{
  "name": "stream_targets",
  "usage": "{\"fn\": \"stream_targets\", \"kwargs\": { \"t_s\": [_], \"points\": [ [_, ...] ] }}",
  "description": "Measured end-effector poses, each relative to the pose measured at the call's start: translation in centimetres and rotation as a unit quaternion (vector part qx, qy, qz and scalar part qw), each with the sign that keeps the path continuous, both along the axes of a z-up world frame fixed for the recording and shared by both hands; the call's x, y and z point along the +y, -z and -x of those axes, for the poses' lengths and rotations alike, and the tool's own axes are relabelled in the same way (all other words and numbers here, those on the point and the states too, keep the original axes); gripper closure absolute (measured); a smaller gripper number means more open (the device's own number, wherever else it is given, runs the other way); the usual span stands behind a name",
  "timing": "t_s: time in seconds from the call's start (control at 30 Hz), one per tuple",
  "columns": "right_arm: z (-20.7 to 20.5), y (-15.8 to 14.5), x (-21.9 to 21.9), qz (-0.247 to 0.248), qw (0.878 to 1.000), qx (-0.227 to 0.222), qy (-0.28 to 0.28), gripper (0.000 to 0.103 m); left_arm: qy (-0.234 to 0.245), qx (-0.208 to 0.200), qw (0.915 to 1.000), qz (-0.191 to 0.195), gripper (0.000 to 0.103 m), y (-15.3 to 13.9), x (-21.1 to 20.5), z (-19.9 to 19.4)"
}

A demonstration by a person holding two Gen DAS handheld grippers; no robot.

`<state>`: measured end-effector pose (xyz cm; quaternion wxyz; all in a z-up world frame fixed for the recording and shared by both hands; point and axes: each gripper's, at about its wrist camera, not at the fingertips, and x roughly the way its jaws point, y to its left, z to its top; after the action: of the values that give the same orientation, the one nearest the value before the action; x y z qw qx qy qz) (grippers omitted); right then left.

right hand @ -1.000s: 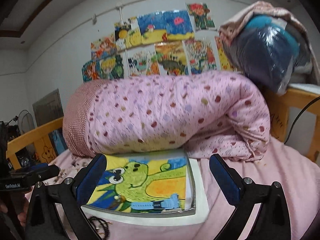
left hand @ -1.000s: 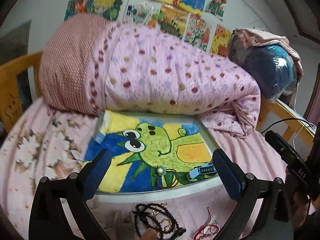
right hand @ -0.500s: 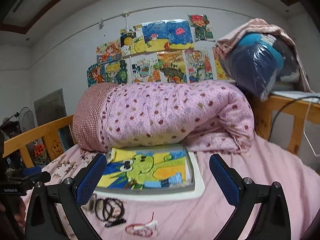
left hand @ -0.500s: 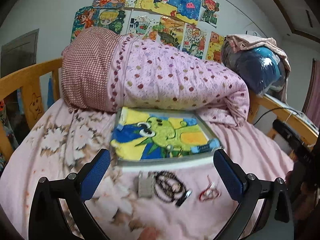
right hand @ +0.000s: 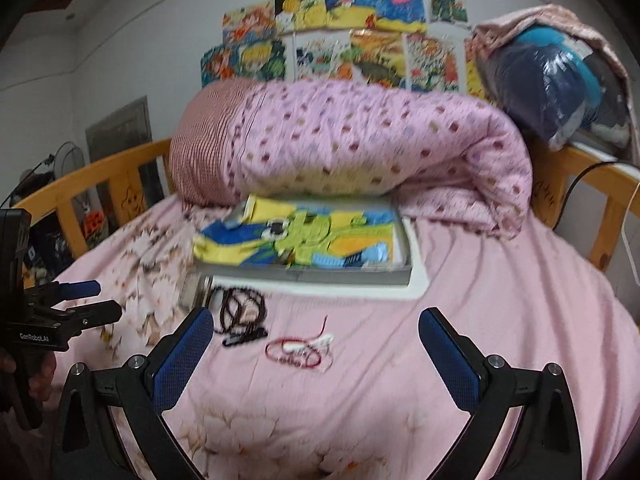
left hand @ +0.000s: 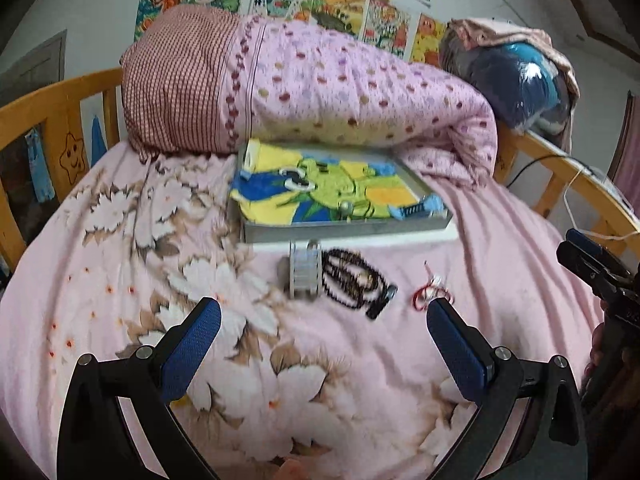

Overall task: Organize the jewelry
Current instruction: 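Withdraw both tools from the tray back over the bed, then grasp the grey metal clip with the left tool while the right tool grasps the red string bracelet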

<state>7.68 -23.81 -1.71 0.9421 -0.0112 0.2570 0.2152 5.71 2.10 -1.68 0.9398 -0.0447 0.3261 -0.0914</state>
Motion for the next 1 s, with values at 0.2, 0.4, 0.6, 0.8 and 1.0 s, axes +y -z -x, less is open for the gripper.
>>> {"fn": "stream_targets", "kwargs": {
  "t_s": [0.2,0.4,0.6,0.8,1.0],
  "points": [
    [-0.9,2.2,0.5,0.017,0.999,0.051,0.002,0.000,0.003,0.039,0.9992,-0.006,0.002,2.5,-0.3,0.1],
    [-2.5,3.7,0.4,0.006,0.994,0.104,-0.011,0.000,-0.005,0.069,0.9976,0.002,0.002,3.8,-0.1,-0.9],
    [-4.1,5.2,1.7,0.035,0.992,0.105,-0.059,0.000,-0.016,0.090,0.9958,0.005,0.002,4.4,0.4,-3.2],
    [-6.4,6.6,2.0,0.019,0.990,0.109,-0.087,0.013,-0.014,0.084,0.9964,-0.004,0.002,4.8,0.3,-5.7],
    [-7.9,8.1,3.0,0.027,0.986,0.116,-0.114,0.037,-0.012,0.074,0.9971,-0.011,0.003,5.1,0.1,-8.3]
  ]
}}
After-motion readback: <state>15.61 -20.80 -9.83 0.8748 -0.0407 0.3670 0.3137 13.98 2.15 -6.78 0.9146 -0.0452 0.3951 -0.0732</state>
